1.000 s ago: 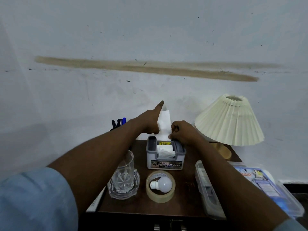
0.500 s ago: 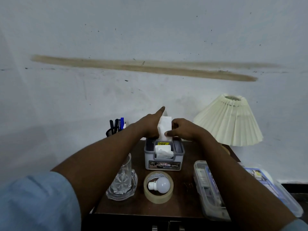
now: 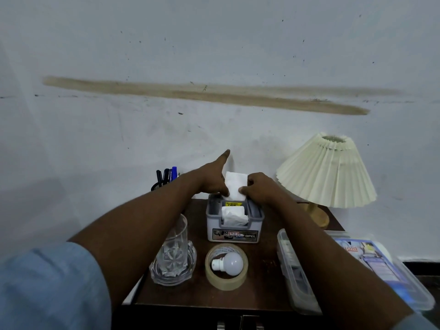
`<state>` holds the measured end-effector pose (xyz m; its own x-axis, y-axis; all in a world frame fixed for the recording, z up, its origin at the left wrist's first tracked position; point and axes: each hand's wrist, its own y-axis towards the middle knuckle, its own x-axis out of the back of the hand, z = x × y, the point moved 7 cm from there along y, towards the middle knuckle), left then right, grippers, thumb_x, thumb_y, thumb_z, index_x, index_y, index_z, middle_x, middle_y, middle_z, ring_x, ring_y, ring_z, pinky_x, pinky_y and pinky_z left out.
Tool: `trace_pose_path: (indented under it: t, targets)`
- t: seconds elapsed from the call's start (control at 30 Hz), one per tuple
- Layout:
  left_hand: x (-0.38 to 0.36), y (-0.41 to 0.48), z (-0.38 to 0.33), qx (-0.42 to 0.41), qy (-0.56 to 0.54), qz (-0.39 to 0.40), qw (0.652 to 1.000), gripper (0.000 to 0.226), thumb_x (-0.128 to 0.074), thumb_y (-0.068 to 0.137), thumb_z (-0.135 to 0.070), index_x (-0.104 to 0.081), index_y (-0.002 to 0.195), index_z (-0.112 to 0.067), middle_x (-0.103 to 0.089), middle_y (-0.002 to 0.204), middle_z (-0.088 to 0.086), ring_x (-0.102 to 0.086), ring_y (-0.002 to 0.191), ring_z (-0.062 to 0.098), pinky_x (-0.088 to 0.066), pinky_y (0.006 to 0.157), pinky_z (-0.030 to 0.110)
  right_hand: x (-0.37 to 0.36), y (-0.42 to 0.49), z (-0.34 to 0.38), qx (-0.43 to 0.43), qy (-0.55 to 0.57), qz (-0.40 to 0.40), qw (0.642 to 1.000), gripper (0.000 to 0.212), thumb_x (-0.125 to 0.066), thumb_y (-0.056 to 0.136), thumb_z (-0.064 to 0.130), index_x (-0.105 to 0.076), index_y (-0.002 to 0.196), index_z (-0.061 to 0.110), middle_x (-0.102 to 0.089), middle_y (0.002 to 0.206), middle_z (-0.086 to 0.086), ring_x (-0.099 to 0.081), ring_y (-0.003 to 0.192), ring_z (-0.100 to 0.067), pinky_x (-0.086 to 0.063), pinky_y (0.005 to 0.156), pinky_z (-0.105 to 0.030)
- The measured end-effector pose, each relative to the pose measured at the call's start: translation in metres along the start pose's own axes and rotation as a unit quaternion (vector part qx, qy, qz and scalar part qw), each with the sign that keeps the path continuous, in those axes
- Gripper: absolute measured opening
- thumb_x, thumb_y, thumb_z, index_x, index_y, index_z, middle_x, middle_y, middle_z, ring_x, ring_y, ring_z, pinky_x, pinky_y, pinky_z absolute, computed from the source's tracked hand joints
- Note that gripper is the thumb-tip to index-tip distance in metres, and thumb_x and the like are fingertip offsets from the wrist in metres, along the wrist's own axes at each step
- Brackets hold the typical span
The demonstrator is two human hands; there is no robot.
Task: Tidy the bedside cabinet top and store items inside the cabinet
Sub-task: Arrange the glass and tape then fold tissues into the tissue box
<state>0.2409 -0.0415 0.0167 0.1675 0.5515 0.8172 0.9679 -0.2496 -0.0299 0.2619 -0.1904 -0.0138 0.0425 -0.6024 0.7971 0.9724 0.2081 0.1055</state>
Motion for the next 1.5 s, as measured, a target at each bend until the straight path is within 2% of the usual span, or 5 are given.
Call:
trace_pose_path:
  t: [0.37, 0.6, 1.17, 1.33, 1.5]
  targets:
    - [-0.005, 0.003, 0.009, -0.004, -0.011, 0.02, 1.0, 0.118, -0.083, 0.075, -0.001, -0.007, 0.163, -0.024, -0.07, 0.094, 0.005, -0.067, 0.084, 0.018, -0.054, 0.073, 0.026, 0.004, -0.014, -0.003, 0.042, 0.013, 0.001, 0.999, 0.029, -0.075, 0.084, 0.016, -0.054, 0.065, 0.023, -0.054, 0.068, 0.006, -0.049, 0.062, -0.008, -0.038, 0.056, -0.026]
    - [-0.005, -0.006, 0.005, -0.01, 0.029, 0.042, 0.999, 0.037, -0.084, 0.074, -0.006, -0.073, 0.109, -0.003, -0.074, 0.106, 0.014, -0.069, 0.1, 0.033, -0.059, 0.091, 0.044, 0.006, -0.029, -0.001, 0.059, 0.071, 0.007, 0.996, 0.016, -0.07, 0.085, 0.007, -0.072, 0.096, -0.004, -0.072, 0.097, -0.021, -0.067, 0.094, -0.036, -0.054, 0.085, -0.048]
    - [0.009, -0.013, 0.006, -0.005, -0.02, 0.036, 0.999, 0.05, -0.079, 0.074, 0.002, -0.07, 0.121, -0.012, -0.073, 0.109, 0.007, -0.067, 0.098, 0.022, -0.057, 0.086, 0.031, 0.012, -0.046, -0.006, 0.004, 0.158, 0.009, 0.987, 0.049, -0.067, 0.087, 0.013, -0.052, 0.133, 0.019, -0.062, 0.118, -0.005, -0.063, 0.097, -0.017, -0.052, 0.07, -0.025]
    - [0.013, -0.019, 0.011, 0.049, 0.001, 0.054, 0.997, 0.06, -0.07, 0.079, 0.003, -0.058, 0.137, -0.008, -0.067, 0.122, 0.009, -0.065, 0.1, 0.021, -0.056, 0.084, 0.033, 0.017, -0.064, 0.0, 0.012, -0.01, 0.077, 0.997, 0.065, -0.068, 0.086, 0.013, -0.037, 0.143, 0.017, -0.055, 0.131, -0.009, -0.059, 0.104, -0.022, -0.048, 0.072, -0.026]
    - [-0.005, -0.038, 0.026, 0.175, 0.114, 0.174, 0.962, 0.022, -0.075, 0.083, -0.025, -0.066, 0.093, -0.007, -0.064, 0.116, 0.019, -0.067, 0.101, 0.034, -0.06, 0.087, 0.044, 0.006, -0.078, -0.006, -0.022, -0.095, 0.166, 0.981, 0.084, -0.084, 0.074, 0.022, -0.032, 0.14, 0.016, -0.059, 0.11, -0.006, -0.06, 0.09, -0.019, -0.052, 0.066, -0.028]
